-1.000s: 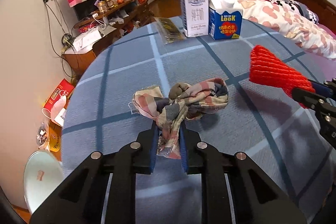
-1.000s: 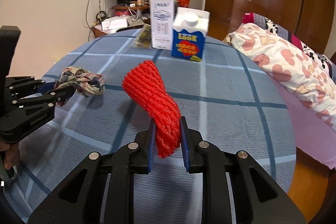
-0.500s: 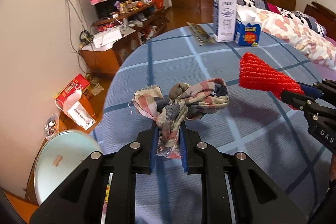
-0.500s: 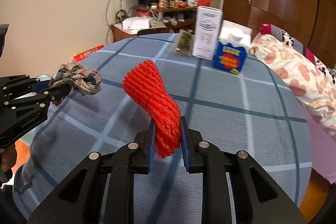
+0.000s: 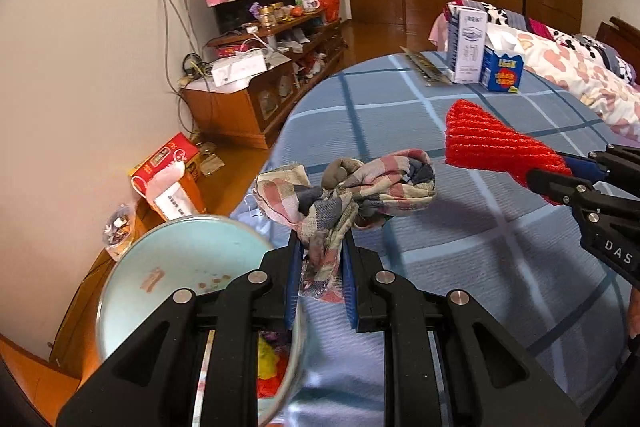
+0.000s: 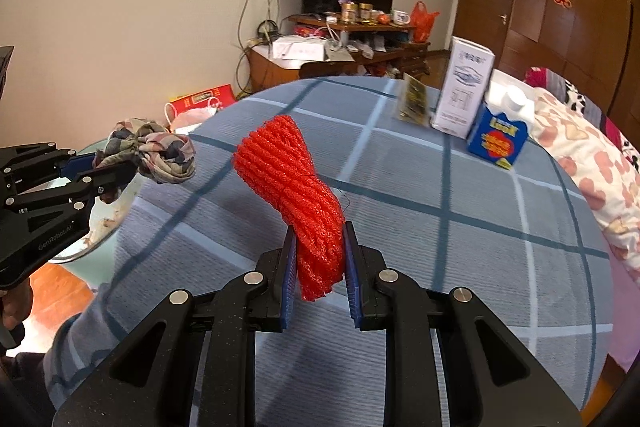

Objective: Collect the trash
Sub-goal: 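Carry the patterned cloth and red mesh net over the bin with both tools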

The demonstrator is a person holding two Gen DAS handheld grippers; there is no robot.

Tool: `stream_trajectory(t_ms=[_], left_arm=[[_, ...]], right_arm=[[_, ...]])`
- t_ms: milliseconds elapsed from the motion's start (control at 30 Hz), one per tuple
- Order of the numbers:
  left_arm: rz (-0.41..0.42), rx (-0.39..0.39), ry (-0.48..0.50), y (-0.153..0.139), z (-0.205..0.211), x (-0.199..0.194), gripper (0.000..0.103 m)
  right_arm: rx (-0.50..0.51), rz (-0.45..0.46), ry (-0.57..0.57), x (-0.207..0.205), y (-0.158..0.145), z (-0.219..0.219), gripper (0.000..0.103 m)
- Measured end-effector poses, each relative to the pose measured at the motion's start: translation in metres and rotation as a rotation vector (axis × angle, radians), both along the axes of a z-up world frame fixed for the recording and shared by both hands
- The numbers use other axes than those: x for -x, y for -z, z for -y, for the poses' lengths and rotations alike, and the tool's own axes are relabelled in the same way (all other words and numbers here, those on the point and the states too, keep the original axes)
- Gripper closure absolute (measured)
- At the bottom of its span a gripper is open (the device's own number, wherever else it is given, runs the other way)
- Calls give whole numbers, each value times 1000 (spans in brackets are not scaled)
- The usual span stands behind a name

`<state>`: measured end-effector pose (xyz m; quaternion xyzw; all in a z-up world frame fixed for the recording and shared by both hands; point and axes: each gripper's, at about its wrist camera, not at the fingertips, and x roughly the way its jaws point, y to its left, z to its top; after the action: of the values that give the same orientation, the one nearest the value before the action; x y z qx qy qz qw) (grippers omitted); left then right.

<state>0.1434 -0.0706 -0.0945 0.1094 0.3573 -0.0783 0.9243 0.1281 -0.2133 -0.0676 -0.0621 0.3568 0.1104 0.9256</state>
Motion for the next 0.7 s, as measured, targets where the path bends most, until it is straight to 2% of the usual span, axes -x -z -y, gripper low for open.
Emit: stream_trajectory(t_ms=[700], left_arm=[[24,-10,-87,0,-64,25,85]], right_arm=[[35,5,-138,0,0,-71,81]])
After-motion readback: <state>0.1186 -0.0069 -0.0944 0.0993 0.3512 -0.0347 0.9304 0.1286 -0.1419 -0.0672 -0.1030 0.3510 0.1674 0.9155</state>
